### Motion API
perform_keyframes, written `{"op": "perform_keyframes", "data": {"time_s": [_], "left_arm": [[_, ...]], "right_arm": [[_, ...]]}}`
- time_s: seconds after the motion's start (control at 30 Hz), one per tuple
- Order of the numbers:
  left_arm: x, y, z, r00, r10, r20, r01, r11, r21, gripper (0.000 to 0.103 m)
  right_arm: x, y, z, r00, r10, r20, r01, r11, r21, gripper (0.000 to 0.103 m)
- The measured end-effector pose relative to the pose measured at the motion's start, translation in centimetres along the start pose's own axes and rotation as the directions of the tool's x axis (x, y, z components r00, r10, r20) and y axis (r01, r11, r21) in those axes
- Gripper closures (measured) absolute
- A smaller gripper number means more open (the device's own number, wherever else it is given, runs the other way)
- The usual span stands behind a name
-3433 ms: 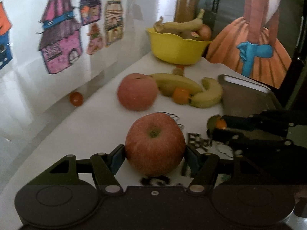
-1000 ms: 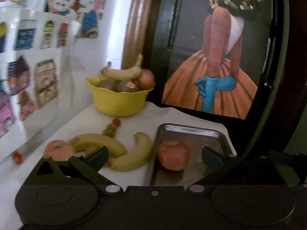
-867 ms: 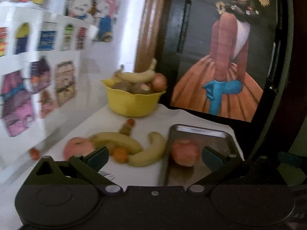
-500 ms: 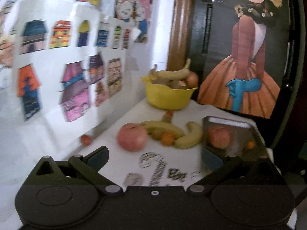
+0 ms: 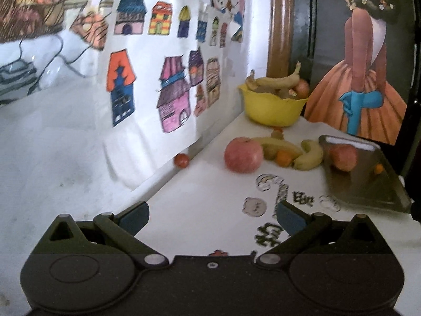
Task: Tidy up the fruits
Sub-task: 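Withdraw both tools from the tray back toward the remaining fruit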
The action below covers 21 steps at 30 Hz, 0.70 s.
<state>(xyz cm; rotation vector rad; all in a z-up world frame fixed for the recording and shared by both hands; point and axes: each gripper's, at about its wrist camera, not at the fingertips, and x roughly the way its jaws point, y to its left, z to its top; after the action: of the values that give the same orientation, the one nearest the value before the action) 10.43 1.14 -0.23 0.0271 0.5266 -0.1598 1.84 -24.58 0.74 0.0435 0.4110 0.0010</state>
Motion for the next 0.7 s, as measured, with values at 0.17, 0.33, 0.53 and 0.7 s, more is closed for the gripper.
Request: {"op": "perform_keyframes", "data": {"time_s": [0.17,0.33,0.53,0.7], "left_arm": [[0.8,0.6,-0.1,0.999,0.021,-0.024,-0.021,1.0,0.003,0.001],[1.9,0.7,0.3,0.999,0.034,-0.036,-0.034,0.999,0.0,0.001],[3.4,0.5,1.5,0.998,0.042,-0.047,-0.042,0.999,0.002,0.001],[5.2,0.0,3.2,0.998,0.047,-0.04,-0.047,0.999,0.0,0.001]], "right_arm": [[1.7,1.3,-0.1,0.999,0.007,-0.049,-0.009,0.999,-0.032,0.0],[3.3,2.2,0.4,0.997,0.027,-0.068,-0.031,0.998,-0.06,0.0],[5.3,2.5,1.1,0.996,0.049,-0.072,-0.055,0.995,-0.084,0.0],[7.5,2.2,2.3,0.995,0.083,-0.061,-0.089,0.991,-0.098,0.0]]}}
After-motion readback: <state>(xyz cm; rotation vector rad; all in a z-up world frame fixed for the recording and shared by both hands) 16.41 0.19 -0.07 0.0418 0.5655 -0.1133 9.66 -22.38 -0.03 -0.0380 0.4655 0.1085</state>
